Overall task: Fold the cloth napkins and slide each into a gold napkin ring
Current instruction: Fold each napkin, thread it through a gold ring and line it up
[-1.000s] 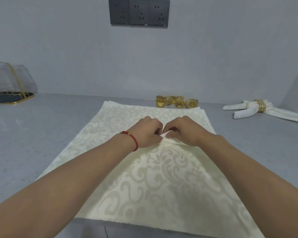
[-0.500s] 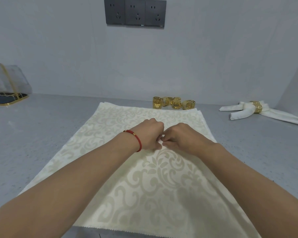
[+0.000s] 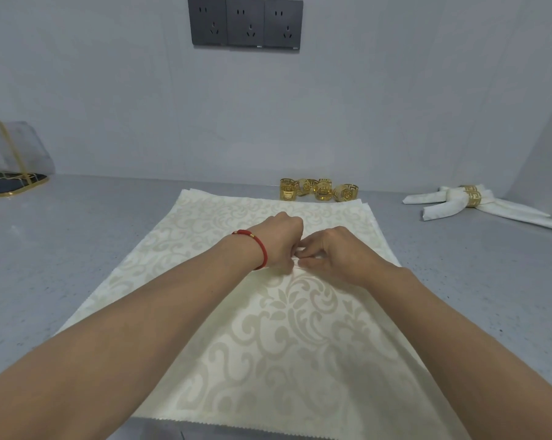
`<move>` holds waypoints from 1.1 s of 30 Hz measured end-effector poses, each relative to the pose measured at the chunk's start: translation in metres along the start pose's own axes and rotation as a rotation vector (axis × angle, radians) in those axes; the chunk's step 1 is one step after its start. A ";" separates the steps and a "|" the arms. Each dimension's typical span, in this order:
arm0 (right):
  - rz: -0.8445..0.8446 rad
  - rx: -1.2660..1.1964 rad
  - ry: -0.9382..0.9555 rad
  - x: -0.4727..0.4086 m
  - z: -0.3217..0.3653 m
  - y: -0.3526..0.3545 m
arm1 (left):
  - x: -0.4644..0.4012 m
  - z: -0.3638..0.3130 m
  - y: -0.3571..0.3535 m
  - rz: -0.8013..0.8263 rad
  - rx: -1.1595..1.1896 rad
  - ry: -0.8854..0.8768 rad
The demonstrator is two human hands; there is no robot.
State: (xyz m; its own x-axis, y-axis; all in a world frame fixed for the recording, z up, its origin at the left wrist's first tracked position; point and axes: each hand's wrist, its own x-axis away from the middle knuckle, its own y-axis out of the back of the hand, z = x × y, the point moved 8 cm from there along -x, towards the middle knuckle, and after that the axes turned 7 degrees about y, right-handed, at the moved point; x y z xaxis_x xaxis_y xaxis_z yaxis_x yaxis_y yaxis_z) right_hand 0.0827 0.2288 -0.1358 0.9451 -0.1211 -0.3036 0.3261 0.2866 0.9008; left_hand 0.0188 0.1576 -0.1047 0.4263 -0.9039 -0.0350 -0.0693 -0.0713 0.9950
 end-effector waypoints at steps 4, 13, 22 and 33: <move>0.047 0.136 0.042 0.009 0.004 -0.007 | 0.002 -0.001 0.000 -0.023 -0.009 0.004; -0.140 0.002 -0.090 0.033 0.002 0.020 | 0.006 0.003 0.001 -0.049 0.101 0.067; -0.305 0.018 -0.263 0.004 -0.026 0.037 | -0.007 0.091 0.022 -0.230 -0.043 0.234; -0.241 0.202 -0.551 -0.134 -0.089 0.011 | -0.026 0.154 -0.010 -0.335 0.015 0.338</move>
State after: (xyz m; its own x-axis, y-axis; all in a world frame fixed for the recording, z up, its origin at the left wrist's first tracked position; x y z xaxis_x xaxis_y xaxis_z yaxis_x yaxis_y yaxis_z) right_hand -0.0380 0.3325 -0.1125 0.6784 -0.6465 -0.3491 0.4668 0.0123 0.8843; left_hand -0.1302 0.1171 -0.1276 0.6971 -0.6423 -0.3186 0.1103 -0.3431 0.9328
